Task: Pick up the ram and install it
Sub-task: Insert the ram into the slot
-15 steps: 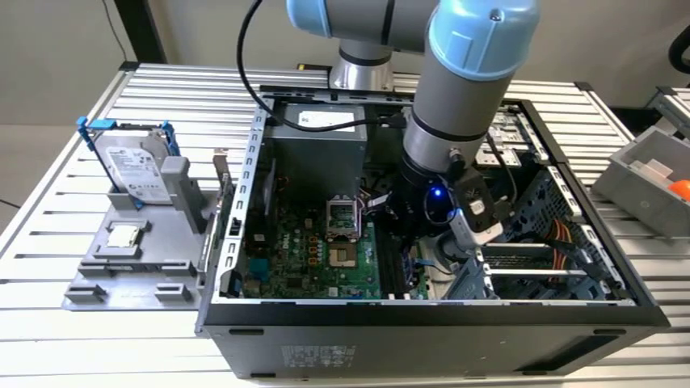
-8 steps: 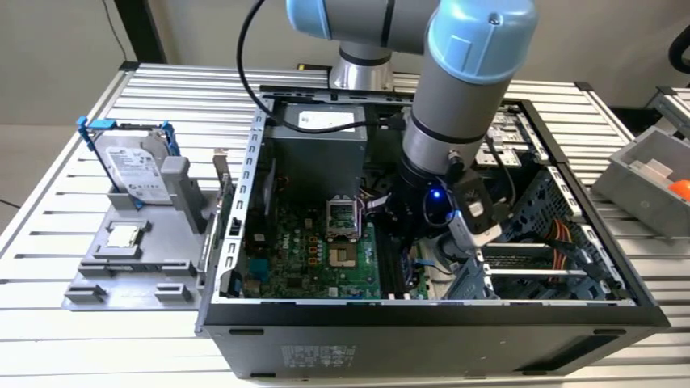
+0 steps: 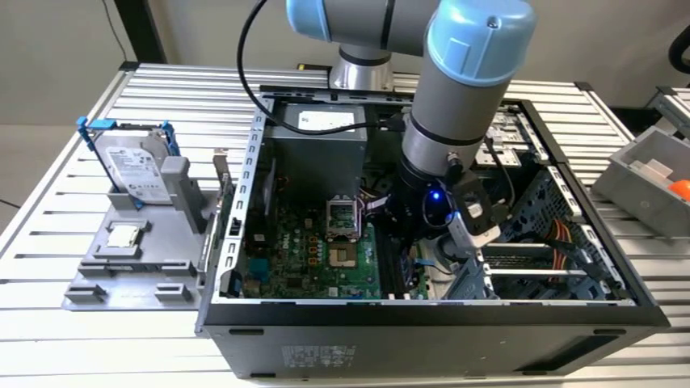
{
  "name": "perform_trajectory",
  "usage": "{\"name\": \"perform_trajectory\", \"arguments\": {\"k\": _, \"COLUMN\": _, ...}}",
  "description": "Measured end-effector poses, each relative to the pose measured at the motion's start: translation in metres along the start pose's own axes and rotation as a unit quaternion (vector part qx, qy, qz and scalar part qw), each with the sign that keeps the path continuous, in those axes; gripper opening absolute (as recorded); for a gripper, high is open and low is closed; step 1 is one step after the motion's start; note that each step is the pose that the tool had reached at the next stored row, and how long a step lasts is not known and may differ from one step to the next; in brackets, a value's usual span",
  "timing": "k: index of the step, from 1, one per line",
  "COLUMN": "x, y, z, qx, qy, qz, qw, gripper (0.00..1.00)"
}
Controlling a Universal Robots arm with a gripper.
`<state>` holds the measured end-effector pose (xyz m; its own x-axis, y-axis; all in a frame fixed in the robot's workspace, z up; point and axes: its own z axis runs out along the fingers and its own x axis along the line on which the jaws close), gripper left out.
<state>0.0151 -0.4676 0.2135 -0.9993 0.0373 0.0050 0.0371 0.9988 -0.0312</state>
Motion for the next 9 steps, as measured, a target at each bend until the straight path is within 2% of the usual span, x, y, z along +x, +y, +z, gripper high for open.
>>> {"name": "perform_trajectory", "arguments": {"k": 9, "x": 0.0001, "y": 0.0004, "z": 0.0032, "qx": 0.0001, "qy": 0.0001, "qz": 0.0, "qw": 1.0, "gripper": 0.0}}
